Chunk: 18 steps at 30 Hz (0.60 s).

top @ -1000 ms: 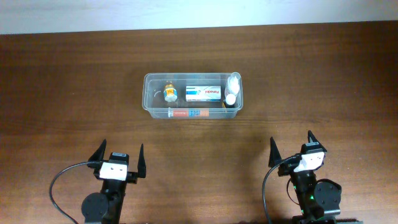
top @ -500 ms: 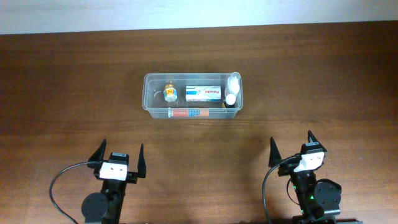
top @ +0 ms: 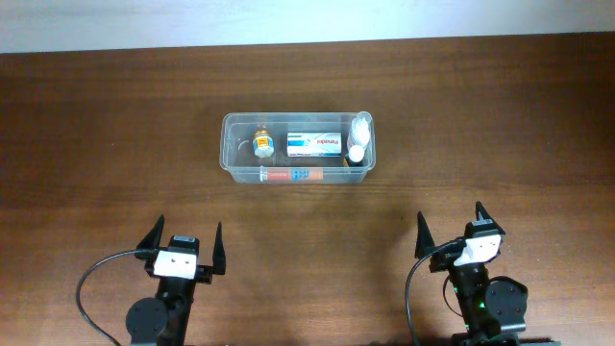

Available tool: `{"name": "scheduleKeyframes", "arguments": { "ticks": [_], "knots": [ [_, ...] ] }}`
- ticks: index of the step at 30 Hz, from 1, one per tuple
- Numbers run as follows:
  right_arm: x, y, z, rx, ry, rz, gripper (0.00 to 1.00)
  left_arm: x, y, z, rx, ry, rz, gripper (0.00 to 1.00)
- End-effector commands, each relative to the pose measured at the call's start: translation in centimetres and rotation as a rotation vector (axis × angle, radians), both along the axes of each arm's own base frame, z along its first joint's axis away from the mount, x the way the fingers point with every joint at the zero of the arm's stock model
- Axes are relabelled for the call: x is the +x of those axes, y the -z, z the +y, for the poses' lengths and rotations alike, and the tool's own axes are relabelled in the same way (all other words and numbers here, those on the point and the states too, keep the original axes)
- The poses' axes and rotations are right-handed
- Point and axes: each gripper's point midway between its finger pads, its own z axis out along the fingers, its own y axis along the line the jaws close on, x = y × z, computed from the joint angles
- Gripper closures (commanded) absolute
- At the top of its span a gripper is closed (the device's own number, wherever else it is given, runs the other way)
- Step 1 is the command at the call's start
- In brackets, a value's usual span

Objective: Pack container

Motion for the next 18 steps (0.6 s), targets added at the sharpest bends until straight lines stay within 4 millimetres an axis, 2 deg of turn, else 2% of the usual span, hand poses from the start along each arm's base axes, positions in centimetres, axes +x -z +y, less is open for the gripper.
{"name": "scheduleKeyframes", "arguments": {
  "ticks": [1, 18],
  "knots": [
    [0.01, 0.21, -0.41, -0.008, 0.021, 0.002, 0.02, 0.0, 0.18, 0.08, -0.009, -0.003, 0.0, 0.01],
    [0.01, 0.21, -0.41, -0.008, 0.021, 0.002, 0.01, 0.0, 0.18, 0.08, -0.009, -0.002, 0.0, 0.01]
  ]
}}
